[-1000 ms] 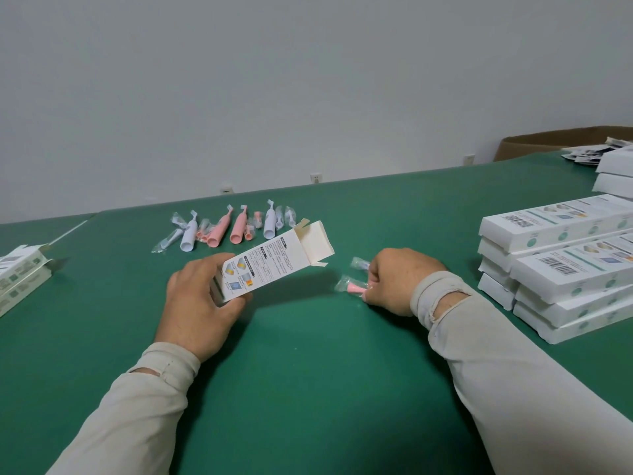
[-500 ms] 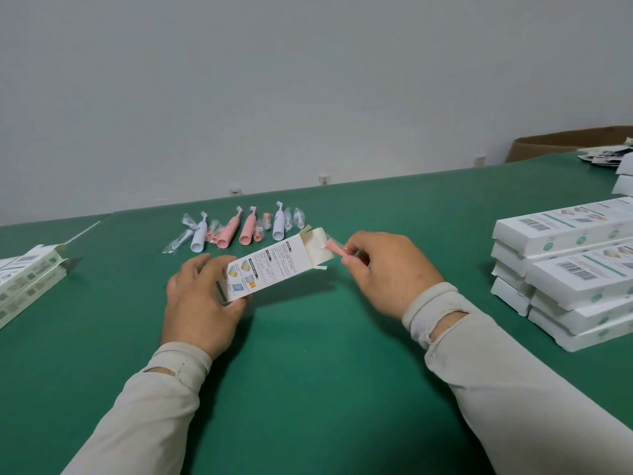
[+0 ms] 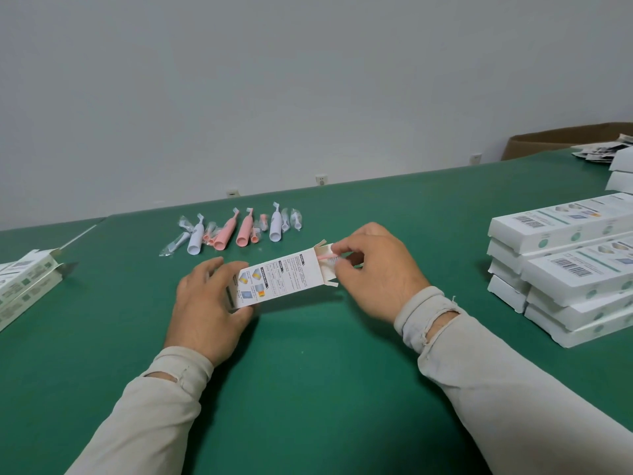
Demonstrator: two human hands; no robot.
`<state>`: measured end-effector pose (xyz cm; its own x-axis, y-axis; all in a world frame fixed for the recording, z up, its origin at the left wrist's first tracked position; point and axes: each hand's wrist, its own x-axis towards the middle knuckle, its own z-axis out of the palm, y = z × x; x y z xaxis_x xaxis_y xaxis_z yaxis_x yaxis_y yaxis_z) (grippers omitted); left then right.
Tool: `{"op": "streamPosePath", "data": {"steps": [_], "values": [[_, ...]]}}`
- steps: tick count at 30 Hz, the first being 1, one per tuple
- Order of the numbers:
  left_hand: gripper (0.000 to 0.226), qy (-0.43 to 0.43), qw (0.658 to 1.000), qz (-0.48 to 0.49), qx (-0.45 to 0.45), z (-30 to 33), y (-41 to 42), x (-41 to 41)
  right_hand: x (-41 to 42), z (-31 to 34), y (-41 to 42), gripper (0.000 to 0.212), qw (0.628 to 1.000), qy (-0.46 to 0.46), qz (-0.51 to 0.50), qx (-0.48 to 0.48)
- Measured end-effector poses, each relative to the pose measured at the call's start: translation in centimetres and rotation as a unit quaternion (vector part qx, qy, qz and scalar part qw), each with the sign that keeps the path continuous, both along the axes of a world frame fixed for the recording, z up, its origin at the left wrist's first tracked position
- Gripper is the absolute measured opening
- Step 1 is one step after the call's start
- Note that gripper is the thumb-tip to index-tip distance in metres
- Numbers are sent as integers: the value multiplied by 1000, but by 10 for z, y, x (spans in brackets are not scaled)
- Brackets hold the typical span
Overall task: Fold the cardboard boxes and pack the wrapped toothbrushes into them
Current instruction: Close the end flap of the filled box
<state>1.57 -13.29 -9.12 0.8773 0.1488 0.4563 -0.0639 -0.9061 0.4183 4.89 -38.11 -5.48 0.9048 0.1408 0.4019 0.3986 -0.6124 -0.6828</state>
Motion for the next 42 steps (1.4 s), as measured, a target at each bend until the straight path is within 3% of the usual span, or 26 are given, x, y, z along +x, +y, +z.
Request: {"op": "streamPosePath", "data": {"steps": [10,17,26,28,34,36,42], "values": [[62,3,1000,-12,4,-2,-2,1,-1,-4,4,20,994,17,-75,72],[59,-4,1000,-6,-5,-1,-1,1,-4,5,3,16,968,78,-49,233],[58,-4,1000,-10,-5,1,-1,0,-13,12,8,14,962,149,2,229],[59,-3,1000,-22,-7,1,-2,-1,-15,11,11,14,943,193,61,265],[60,-1,998,-60,2,0,-5,-2,-20,10,2,33,832,374,243,329],[60,-2,998,-63,1,0,-7,-2,-19,9,-3,38,819,389,267,327],[60,-3,997,-72,3,0,-7,-3,-17,5,-4,24,811,391,294,320]]}}
